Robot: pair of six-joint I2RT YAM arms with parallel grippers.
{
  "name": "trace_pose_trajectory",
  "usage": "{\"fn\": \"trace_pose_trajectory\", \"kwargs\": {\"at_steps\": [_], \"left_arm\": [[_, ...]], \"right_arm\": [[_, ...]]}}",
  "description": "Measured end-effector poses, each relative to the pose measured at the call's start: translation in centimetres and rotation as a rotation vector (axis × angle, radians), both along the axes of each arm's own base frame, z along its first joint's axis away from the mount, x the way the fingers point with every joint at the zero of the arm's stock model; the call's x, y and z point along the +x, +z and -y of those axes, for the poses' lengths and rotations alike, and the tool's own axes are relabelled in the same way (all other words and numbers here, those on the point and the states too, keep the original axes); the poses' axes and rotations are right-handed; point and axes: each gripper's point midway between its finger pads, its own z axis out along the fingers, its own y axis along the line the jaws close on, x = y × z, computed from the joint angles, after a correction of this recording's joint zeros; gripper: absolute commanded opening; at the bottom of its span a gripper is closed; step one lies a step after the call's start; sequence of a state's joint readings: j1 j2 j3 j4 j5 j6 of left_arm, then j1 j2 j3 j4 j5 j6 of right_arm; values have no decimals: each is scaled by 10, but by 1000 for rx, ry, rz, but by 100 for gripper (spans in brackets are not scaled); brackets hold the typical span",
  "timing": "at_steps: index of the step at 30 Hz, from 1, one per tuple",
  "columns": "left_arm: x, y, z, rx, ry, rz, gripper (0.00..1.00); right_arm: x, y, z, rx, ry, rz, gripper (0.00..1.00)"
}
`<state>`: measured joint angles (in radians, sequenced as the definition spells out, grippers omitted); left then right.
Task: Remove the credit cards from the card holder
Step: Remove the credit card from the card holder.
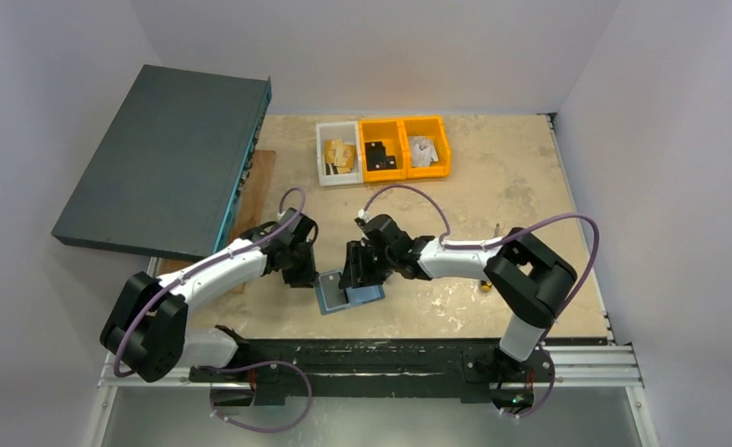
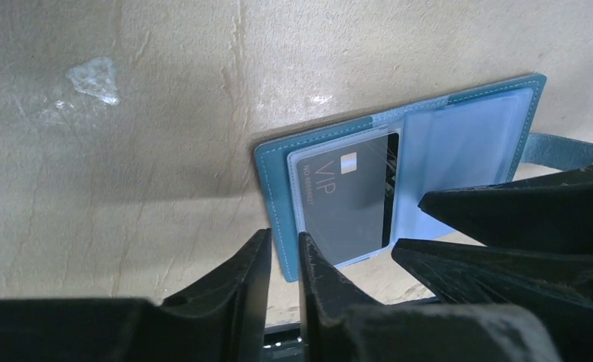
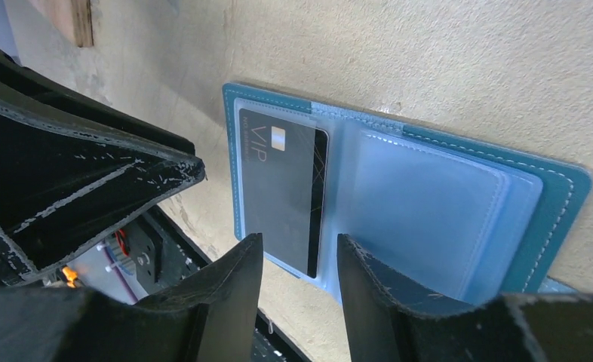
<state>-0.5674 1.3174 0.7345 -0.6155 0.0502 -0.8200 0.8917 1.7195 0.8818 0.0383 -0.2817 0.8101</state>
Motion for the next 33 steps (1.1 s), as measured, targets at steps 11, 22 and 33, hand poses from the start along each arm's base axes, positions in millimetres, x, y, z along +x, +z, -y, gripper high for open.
{"fn": "trace_pose_trajectory", "kwargs": {"at_steps": [11, 22, 33], "left_arm": [[7, -4, 13, -56, -6, 12, 0], [4, -20, 12, -40, -6, -27, 0], [6, -26, 19, -63, -13, -47, 0]], "right_arm": [[4, -4, -3, 15, 5, -11, 40], [8, -9, -6, 31, 6, -16, 39], [9, -11, -9, 75, 10, -38, 39]]}}
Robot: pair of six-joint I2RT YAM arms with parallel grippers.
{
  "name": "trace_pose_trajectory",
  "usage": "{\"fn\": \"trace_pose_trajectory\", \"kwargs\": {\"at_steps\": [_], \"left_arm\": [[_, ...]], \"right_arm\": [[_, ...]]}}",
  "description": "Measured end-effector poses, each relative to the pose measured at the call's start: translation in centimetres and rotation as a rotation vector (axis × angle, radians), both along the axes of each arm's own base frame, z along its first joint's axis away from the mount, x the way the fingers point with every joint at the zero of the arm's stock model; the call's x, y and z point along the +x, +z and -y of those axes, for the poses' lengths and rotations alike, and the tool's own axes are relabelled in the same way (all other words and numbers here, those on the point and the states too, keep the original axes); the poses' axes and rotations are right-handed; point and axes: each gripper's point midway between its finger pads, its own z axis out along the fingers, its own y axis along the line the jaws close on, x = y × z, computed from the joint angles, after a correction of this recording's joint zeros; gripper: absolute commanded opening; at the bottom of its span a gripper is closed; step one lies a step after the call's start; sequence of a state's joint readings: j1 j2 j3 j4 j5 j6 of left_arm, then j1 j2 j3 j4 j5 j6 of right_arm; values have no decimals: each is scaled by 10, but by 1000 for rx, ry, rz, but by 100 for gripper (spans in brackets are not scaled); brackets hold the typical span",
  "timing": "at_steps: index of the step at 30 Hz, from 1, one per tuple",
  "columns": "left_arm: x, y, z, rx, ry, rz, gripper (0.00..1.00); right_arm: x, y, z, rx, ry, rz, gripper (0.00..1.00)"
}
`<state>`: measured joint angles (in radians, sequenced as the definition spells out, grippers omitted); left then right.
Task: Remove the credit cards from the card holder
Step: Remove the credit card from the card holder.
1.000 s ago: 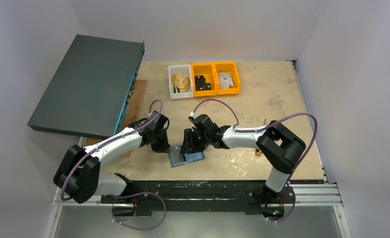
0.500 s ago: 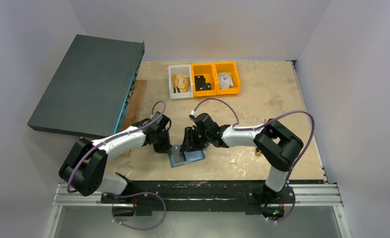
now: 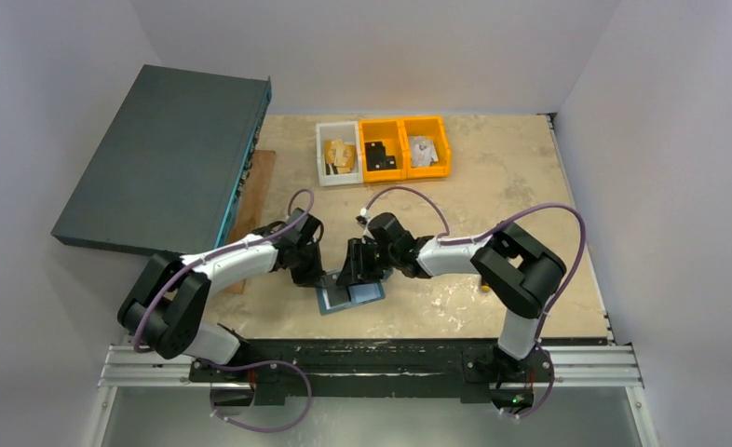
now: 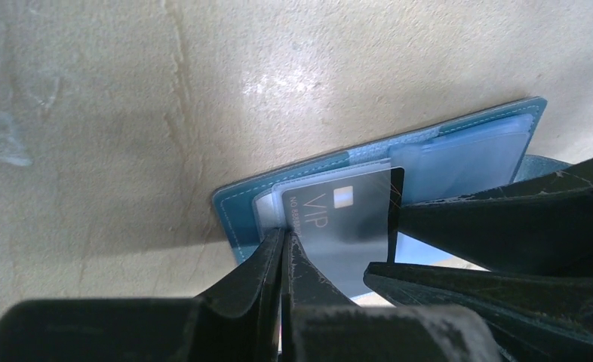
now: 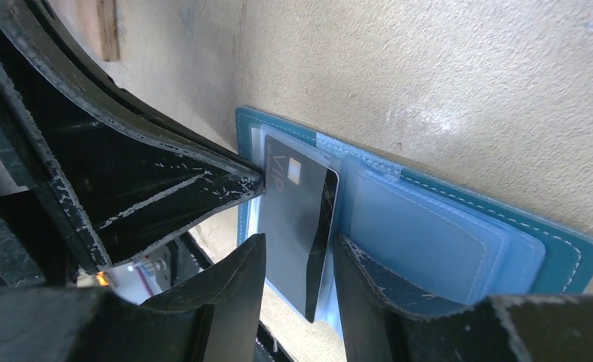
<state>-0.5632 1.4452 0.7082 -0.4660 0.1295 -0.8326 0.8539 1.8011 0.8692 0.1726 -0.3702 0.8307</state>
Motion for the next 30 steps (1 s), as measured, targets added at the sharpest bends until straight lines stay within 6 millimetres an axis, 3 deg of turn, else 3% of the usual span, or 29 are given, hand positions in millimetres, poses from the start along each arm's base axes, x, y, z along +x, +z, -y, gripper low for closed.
{"fn": "trace_pose_trajectory", "kwargs": {"at_steps": [9, 21, 30], "left_arm": [[6, 0, 14, -27, -3, -18, 0], [7, -1, 15, -14, 16, -42, 0], [7, -1, 15, -12, 18, -45, 0]], "right_arm": [[2, -1, 10, 125, -17, -72, 39], [-1, -3, 25, 208, -37, -131, 29], [-4, -5, 26, 235, -41, -158, 19]]}}
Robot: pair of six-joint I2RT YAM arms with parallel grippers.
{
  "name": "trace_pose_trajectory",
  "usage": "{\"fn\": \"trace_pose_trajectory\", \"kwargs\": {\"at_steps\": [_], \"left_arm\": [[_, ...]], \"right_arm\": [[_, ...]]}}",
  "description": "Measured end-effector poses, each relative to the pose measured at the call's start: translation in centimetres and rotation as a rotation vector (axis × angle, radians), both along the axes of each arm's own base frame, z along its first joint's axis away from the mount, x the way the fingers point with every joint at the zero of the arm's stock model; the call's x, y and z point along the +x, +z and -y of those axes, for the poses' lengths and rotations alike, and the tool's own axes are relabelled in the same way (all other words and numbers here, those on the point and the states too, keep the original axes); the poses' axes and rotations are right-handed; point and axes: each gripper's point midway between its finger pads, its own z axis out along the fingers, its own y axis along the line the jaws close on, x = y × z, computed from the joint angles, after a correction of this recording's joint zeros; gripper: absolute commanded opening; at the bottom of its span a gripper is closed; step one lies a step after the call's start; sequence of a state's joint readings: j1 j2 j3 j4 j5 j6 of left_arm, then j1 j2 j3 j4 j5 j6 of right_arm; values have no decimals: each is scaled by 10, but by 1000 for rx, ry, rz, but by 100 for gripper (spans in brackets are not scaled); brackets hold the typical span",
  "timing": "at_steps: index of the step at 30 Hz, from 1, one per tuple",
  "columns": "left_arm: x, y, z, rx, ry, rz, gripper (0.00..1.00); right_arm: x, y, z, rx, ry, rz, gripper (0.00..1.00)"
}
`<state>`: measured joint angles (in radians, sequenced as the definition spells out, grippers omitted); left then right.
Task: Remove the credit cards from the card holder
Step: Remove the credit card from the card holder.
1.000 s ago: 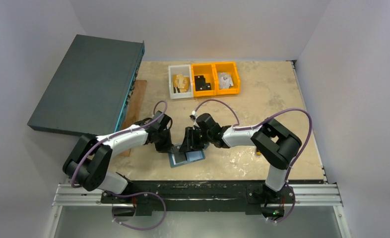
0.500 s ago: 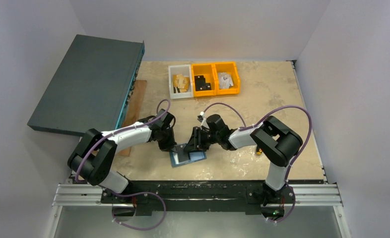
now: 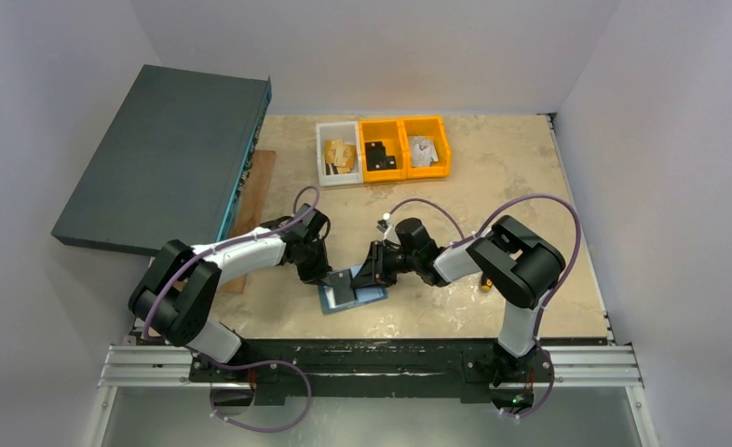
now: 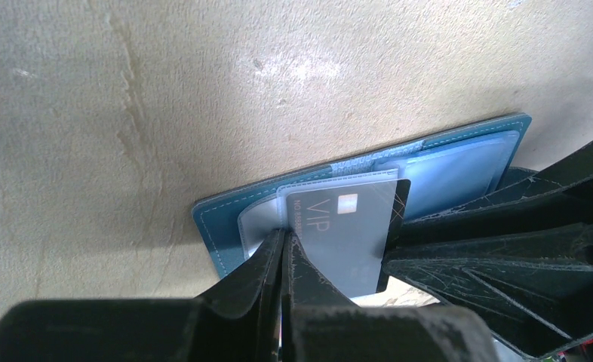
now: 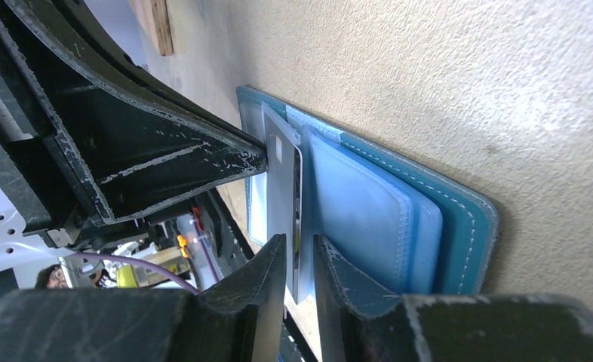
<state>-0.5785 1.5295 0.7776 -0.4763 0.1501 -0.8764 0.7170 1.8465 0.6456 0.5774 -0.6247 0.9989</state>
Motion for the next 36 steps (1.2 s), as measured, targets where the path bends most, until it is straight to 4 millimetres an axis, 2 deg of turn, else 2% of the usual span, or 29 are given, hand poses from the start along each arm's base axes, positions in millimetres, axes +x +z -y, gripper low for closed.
{"fn": "trace_pose_trajectory", "kwargs": {"at_steps": [6, 11, 14, 19, 28, 29, 34, 36], "left_arm": [[0, 0, 0, 0, 0, -2, 0], [0, 0, 0, 0, 0, -3, 0], [0, 0, 0, 1, 0, -4, 0], [0, 0, 0, 2, 1, -5, 0], [1, 0, 1, -9, 2, -8, 0], [1, 0, 1, -9, 2, -8, 0], [1, 0, 1, -10, 2, -9, 0], [1, 0, 1, -10, 2, -9, 0]], "right_arm": [[0, -2, -1, 6, -3, -8, 13], [-1, -2, -1, 9, -2, -10, 3], [-1, -3, 0, 8, -3, -13, 0], [1, -5, 4, 3, -22, -17, 0], [9, -4, 25, -9, -74, -18, 0], [10, -4, 25, -9, -75, -17, 3], [10, -2, 24, 0, -68, -14, 32], [9, 2, 22, 19, -55, -8, 36]]}}
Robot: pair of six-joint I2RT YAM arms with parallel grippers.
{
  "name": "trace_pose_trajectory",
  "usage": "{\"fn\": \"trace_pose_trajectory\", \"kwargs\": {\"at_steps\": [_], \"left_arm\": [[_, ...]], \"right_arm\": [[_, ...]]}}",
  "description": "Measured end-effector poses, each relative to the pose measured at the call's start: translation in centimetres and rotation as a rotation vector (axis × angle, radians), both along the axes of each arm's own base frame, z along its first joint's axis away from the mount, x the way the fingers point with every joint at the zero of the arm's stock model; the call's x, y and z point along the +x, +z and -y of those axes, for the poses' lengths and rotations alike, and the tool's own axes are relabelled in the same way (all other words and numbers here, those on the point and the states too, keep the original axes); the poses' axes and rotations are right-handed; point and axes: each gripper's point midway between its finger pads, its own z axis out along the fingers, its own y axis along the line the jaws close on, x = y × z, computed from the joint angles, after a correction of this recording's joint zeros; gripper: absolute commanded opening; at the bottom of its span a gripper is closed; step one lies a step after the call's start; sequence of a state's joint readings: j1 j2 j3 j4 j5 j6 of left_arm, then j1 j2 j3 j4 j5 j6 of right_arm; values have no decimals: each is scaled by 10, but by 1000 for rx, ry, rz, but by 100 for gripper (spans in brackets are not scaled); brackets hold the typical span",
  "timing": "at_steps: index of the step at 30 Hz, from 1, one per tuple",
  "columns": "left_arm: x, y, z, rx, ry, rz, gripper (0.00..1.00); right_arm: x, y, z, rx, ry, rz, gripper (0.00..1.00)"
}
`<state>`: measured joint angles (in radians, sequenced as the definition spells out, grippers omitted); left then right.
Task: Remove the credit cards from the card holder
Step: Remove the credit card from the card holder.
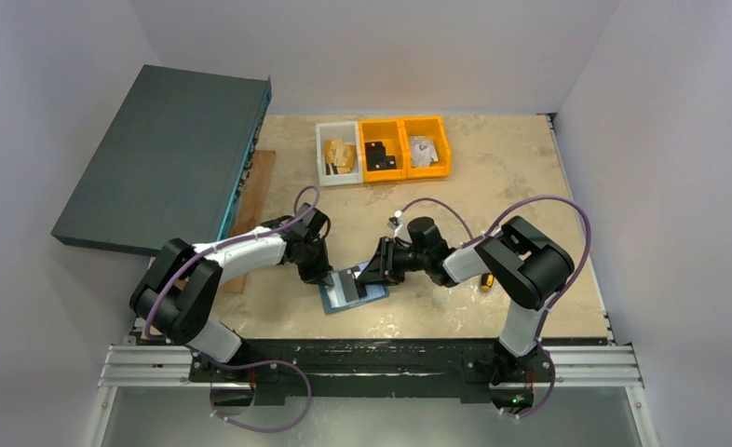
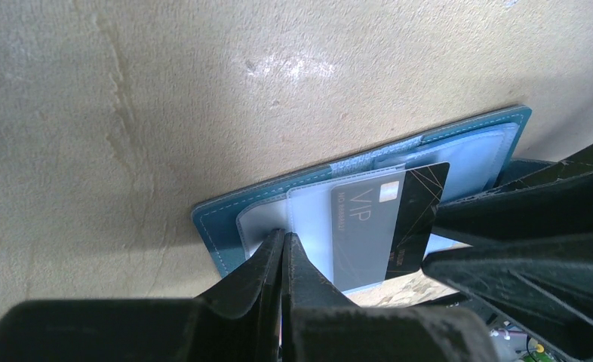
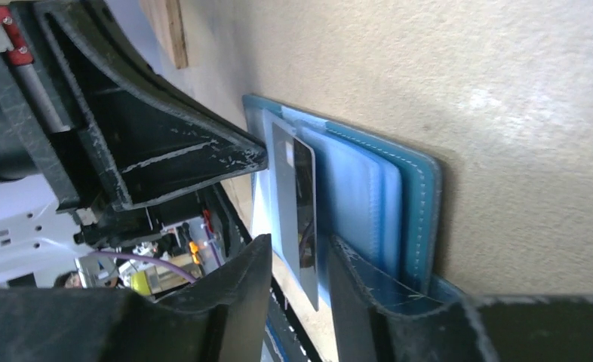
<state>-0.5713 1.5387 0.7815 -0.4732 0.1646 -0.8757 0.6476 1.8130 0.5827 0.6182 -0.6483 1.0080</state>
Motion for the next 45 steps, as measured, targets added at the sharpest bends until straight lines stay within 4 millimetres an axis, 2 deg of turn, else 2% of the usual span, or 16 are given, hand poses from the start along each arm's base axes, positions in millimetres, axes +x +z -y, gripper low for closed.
{"fn": "trace_pose_trajectory", "kwargs": {"at_steps": [9, 14, 24, 30, 38, 45], "left_arm": [[-1, 0, 1, -7, -4, -7, 0], [0, -1, 1, -11, -3, -14, 0], [-1, 0, 1, -12, -3, -19, 0], [-1, -1, 1, -10, -4, -20, 0], [-1, 0, 1, -10, -6, -18, 0], [0, 0, 1, -9, -21, -10, 0]], "right_arm": [[0, 3, -6, 41, 32, 1, 36], [1, 1, -10, 53, 42, -9, 32], [0, -8, -9, 40, 32, -27, 0], [0, -7, -5, 34, 23, -27, 0], [8, -2, 17, 4, -25, -24, 0], [13, 2, 26, -25, -44, -5, 0]]}}
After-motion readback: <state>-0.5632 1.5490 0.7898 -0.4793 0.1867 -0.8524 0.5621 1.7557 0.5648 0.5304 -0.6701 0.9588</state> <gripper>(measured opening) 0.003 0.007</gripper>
